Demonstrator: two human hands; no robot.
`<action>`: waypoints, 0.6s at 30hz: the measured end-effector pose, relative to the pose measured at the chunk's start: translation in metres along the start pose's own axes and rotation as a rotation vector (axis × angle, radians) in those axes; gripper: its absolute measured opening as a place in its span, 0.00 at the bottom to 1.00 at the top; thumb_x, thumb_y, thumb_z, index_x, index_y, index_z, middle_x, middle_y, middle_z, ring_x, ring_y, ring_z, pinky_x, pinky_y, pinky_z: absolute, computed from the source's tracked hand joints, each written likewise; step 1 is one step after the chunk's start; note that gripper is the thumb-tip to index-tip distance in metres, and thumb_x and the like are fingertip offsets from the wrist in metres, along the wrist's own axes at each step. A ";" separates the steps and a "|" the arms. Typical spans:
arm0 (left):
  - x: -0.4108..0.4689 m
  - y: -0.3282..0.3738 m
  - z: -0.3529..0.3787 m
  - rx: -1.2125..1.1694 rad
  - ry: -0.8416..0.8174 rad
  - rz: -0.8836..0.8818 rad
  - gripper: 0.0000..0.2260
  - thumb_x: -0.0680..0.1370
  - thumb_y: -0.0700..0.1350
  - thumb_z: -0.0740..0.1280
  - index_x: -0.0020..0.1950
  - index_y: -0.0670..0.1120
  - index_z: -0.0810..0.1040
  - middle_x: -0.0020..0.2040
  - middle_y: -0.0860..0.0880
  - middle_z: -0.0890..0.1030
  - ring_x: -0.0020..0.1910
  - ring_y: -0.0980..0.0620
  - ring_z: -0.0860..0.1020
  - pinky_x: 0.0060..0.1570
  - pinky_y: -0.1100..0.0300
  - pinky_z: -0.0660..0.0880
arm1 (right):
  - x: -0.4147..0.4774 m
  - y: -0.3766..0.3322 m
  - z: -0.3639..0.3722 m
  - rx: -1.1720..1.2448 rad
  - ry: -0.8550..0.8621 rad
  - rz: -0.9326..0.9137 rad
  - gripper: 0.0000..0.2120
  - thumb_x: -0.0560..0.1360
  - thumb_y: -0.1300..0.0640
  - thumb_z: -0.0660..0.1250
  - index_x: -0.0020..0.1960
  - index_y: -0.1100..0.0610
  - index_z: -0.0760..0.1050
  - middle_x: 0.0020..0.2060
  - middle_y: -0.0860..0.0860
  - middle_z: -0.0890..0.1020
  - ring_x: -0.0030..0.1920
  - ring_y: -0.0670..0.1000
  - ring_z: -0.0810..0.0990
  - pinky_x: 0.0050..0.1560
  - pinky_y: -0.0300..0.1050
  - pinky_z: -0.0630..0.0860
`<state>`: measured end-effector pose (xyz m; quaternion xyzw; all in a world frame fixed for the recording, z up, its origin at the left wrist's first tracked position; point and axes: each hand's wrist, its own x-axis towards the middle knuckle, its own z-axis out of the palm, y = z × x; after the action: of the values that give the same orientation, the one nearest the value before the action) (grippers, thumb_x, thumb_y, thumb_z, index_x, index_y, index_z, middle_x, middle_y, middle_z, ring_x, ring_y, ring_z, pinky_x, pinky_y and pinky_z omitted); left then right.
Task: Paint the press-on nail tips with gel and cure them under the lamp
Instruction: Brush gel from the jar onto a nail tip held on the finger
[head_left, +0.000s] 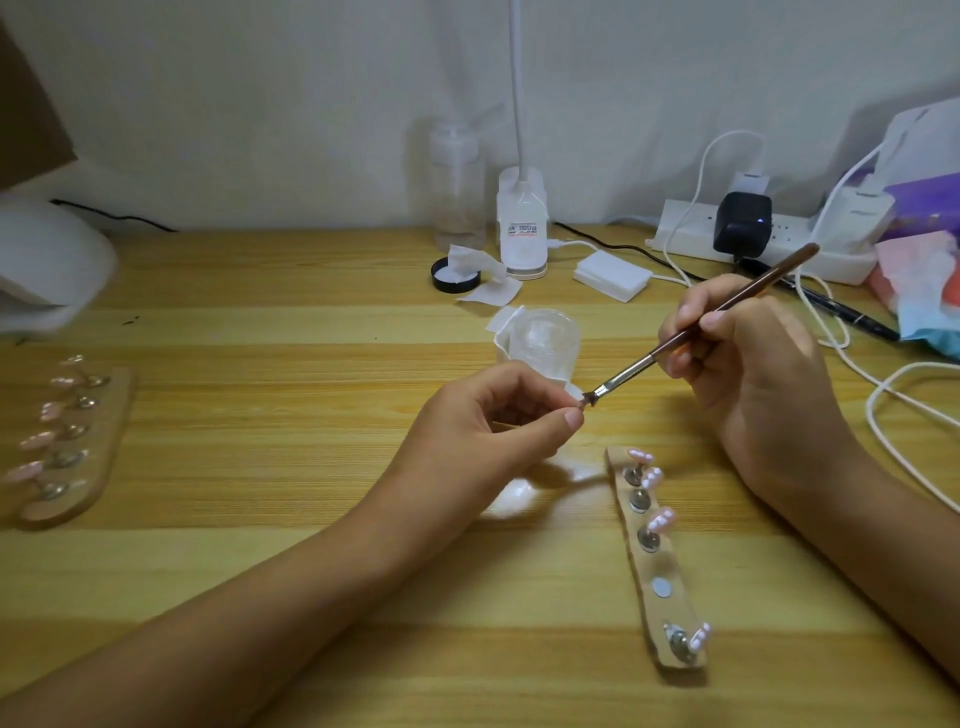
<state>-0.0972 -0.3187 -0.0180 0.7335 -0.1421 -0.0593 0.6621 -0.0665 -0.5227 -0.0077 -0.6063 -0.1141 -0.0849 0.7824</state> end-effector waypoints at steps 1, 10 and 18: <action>0.000 0.000 0.000 -0.003 0.004 -0.002 0.07 0.75 0.42 0.73 0.40 0.54 0.83 0.35 0.56 0.81 0.35 0.60 0.77 0.38 0.69 0.74 | 0.000 -0.001 0.000 -0.022 0.001 -0.010 0.06 0.71 0.62 0.57 0.40 0.57 0.73 0.33 0.48 0.76 0.35 0.46 0.73 0.38 0.36 0.73; 0.001 0.000 0.000 -0.031 0.003 -0.001 0.02 0.73 0.46 0.72 0.42 0.53 0.82 0.39 0.54 0.82 0.39 0.58 0.79 0.41 0.66 0.77 | -0.002 -0.003 0.003 -0.165 0.082 -0.063 0.07 0.70 0.61 0.59 0.40 0.55 0.75 0.34 0.47 0.77 0.36 0.44 0.75 0.39 0.36 0.74; 0.002 0.000 0.000 0.007 0.014 0.042 0.05 0.75 0.41 0.73 0.43 0.51 0.82 0.42 0.51 0.83 0.41 0.59 0.77 0.42 0.68 0.74 | 0.001 -0.004 0.003 0.069 0.118 -0.012 0.11 0.80 0.60 0.61 0.42 0.54 0.78 0.31 0.46 0.78 0.31 0.43 0.75 0.35 0.35 0.73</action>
<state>-0.0956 -0.3190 -0.0176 0.7330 -0.1527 -0.0397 0.6616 -0.0669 -0.5209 -0.0035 -0.5721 -0.0740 -0.1212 0.8078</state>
